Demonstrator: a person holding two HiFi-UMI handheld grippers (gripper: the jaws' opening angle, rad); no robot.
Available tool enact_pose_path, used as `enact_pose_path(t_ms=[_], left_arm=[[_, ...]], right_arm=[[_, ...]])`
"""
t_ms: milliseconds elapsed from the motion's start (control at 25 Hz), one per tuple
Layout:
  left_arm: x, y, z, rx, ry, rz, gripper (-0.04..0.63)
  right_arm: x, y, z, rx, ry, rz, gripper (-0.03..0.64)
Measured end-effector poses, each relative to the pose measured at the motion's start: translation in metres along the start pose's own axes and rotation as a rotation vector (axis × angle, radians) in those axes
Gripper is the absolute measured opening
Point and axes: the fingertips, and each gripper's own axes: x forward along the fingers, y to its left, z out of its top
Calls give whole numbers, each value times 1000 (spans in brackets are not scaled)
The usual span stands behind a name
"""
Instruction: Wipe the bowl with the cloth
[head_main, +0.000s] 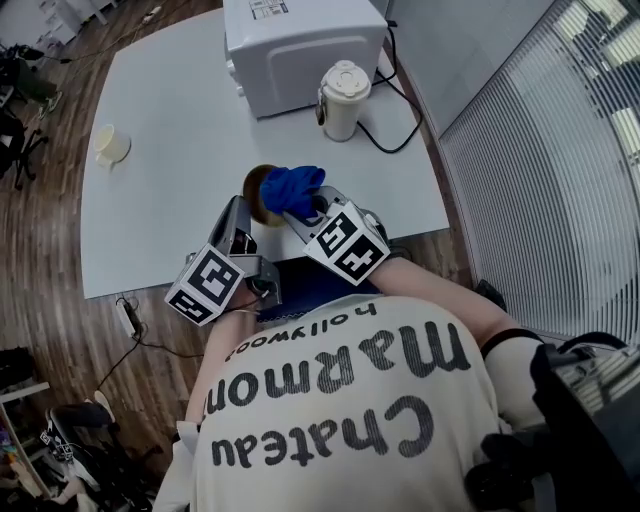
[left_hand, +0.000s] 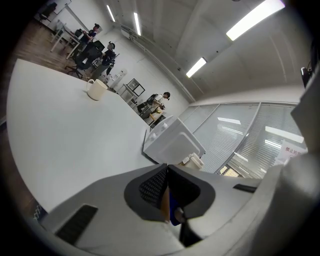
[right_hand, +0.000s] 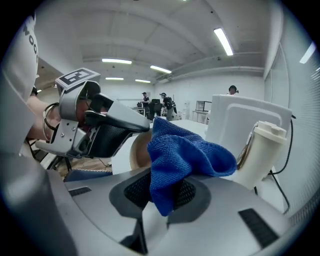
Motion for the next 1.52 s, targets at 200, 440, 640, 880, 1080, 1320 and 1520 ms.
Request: enact_pose_path(t_ms=[200,440,640,880,1080,1320,1520], left_arm=[[5,11,-9,-50,5,14,12],[8,24,-26,-111,15,48,12],[36,32,-64,-133,26,103,12],[32,26,-69,-223,37,153,12],[37,29,-83,-253,26,210,12],[46,31,-96,-195,12,325,12],[39,43,-106,-170,22,454,16]], right_arm=[[5,-23,-21,-2,30,-30,64],[9,-43,-37,19,52,-39,64],[6,-87,-61,47,27,-67,66],[-24,-117,-18,76,-56,-49,66],[-34,-130,-15,84,-86,7,66],[-41,-149,-31,108,-105,69,66],[-48,-154,-40,96,-112,106,64]])
